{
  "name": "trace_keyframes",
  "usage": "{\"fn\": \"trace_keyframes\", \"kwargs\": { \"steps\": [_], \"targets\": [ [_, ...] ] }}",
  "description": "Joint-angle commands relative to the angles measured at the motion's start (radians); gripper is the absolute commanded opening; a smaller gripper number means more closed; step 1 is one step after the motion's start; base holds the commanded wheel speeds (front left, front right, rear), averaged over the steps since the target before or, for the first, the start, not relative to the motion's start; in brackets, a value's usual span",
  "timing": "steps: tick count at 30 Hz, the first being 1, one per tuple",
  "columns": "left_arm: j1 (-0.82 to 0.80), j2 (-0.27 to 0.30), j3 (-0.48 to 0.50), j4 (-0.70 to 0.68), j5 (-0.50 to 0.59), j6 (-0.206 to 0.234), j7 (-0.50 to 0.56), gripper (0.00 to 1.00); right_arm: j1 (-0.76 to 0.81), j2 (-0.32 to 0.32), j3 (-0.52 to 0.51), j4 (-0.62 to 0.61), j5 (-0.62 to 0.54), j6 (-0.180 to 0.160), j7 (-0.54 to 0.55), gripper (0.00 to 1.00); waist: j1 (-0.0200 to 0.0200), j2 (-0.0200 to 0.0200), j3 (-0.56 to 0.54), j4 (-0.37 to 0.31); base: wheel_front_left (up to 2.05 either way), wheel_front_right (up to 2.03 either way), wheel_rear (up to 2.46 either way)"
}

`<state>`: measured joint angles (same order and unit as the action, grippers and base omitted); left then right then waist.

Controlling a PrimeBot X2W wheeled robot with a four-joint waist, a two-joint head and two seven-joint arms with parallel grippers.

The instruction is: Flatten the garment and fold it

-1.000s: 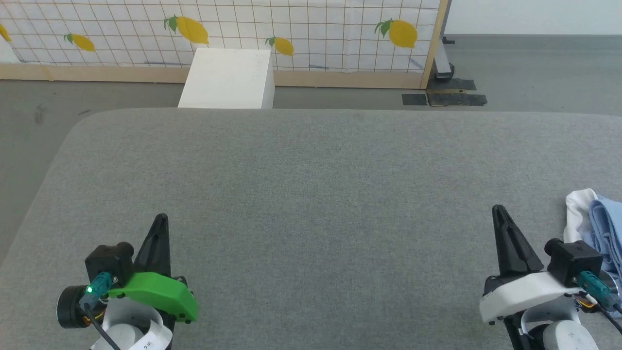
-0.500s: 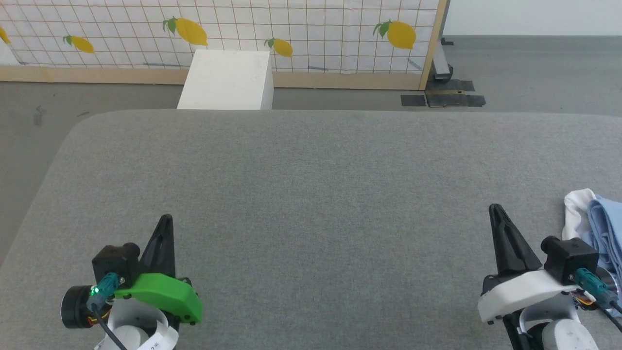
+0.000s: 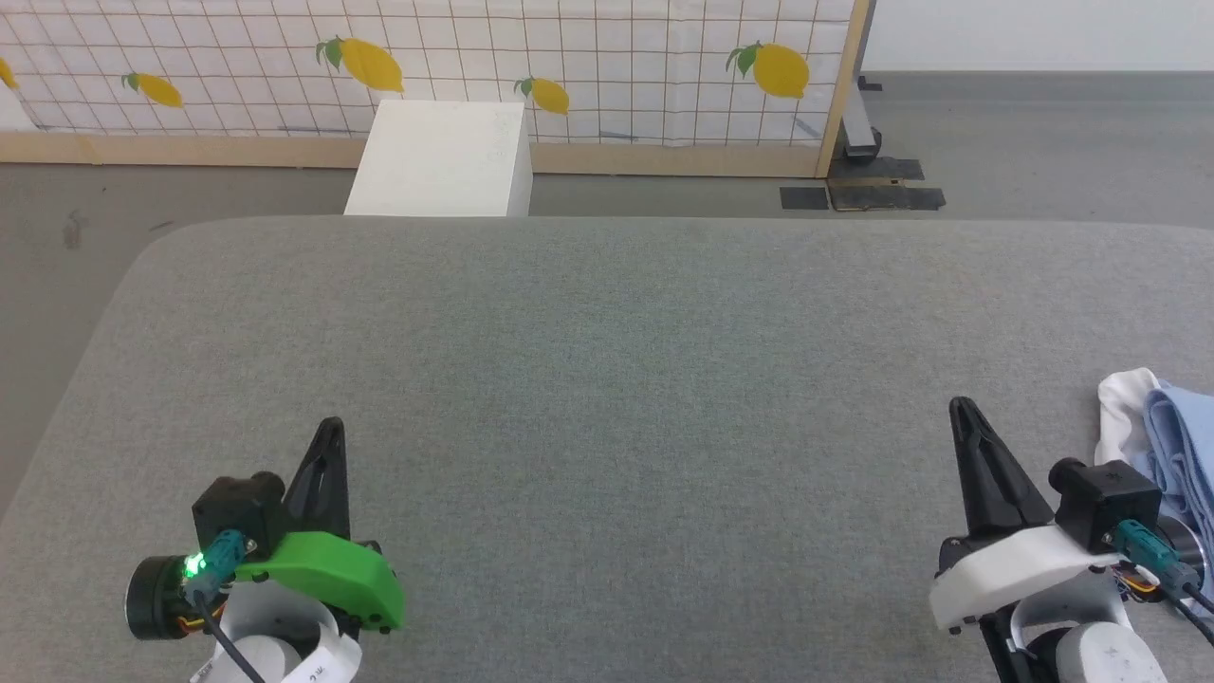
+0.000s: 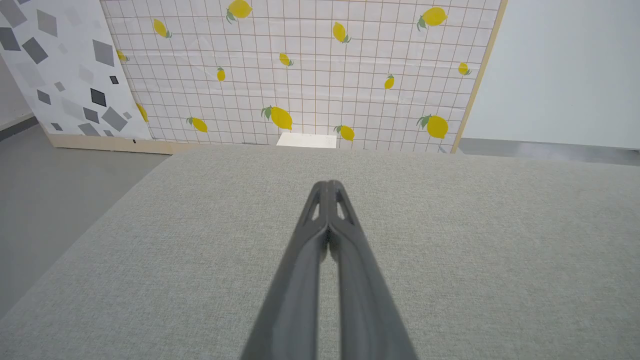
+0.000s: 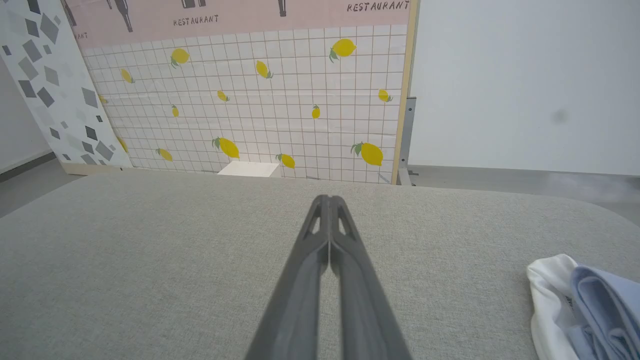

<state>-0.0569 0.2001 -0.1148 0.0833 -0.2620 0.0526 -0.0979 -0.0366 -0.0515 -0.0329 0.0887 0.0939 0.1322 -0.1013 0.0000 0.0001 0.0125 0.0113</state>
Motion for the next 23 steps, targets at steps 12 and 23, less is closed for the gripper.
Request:
{"fn": "trace_keyframes", "kwargs": {
  "steps": [12, 23],
  "targets": [
    [0.027, -0.039, 0.028, -0.024, 0.073, -0.016, 0.024, 0.0, 0.022, 0.001, 0.009, -0.025, -0.029, -0.001, 0.025, 0.0, 0.0, -0.0001, -0.003, -0.002, 0.0, 0.0, 0.0],
    [0.034, -0.066, 0.05, -0.038, 0.12, -0.025, 0.042, 0.0, 0.025, 0.001, 0.015, -0.041, -0.045, -0.001, 0.044, 0.0, 0.0, -0.0001, -0.005, -0.005, 0.0, 0.0, 0.0]
  ]
}}
